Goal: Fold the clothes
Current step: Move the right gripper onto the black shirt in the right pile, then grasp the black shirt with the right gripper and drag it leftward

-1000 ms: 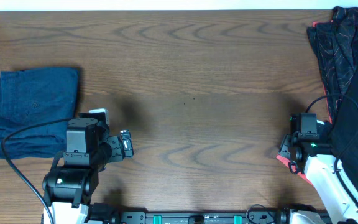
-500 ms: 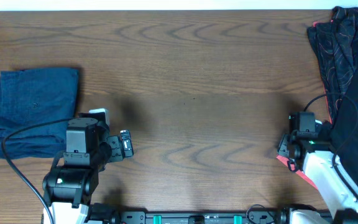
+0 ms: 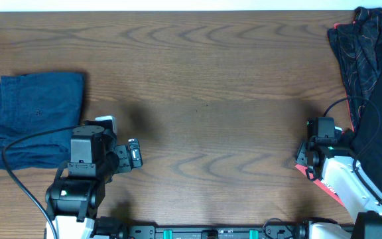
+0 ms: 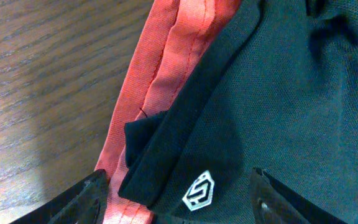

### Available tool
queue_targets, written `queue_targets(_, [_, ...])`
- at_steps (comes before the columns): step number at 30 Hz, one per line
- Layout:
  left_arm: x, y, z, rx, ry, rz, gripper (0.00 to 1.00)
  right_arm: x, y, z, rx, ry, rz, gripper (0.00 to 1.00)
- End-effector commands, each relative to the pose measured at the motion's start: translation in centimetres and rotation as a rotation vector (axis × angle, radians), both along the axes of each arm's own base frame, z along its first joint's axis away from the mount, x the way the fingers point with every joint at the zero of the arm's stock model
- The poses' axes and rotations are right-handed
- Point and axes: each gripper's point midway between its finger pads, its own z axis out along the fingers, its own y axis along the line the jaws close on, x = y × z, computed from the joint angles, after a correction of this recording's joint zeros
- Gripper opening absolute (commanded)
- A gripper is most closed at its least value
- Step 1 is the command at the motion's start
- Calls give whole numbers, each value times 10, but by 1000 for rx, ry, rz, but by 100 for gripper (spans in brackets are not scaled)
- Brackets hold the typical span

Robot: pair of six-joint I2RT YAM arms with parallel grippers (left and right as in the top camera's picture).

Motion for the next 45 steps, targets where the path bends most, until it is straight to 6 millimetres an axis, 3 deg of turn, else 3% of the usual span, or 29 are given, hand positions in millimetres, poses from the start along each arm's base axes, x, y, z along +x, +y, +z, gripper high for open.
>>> queue_targets(1, [3,0,8,-12,-18,5,98,-1,-3,1,-3,-6,-22,71])
queue_targets(13, [3,0,8,-12,-18,5,98,1,-4,10,-4,-39,-21,63])
queue_targets(17, [3,0,8,-12,-18,5,98,0,-4,9,-4,-33,-22,52])
queue_targets(24, [3,0,8,-12,-18,5,98,-1,-3,8,-4,-27,-21,43])
queue_targets(26, [3,0,8,-12,-18,5,98,-2,-3,8,-3,-23,-21,31])
queue_targets(29, [3,0,8,-12,-18,5,98,-2,-3,8,-3,-24,-22,5])
queue_targets(33, [3,0,8,-12,-18,5,98,-1,-1,13,9,-29,-18,1])
queue_targets(36, [3,0,8,-12,-18,5,98,4,4,30,39,-37,-9,1])
queue_targets(41, [3,0,8,-12,-18,5,98,35,16,92,91,-130,95,1])
queue_targets(43, [3,0,8,-12,-18,5,98,56,37,126,160,-194,247,1])
queue_targets(45, [3,0,8,-12,-18,5,98,74,78,161,301,-273,460,0])
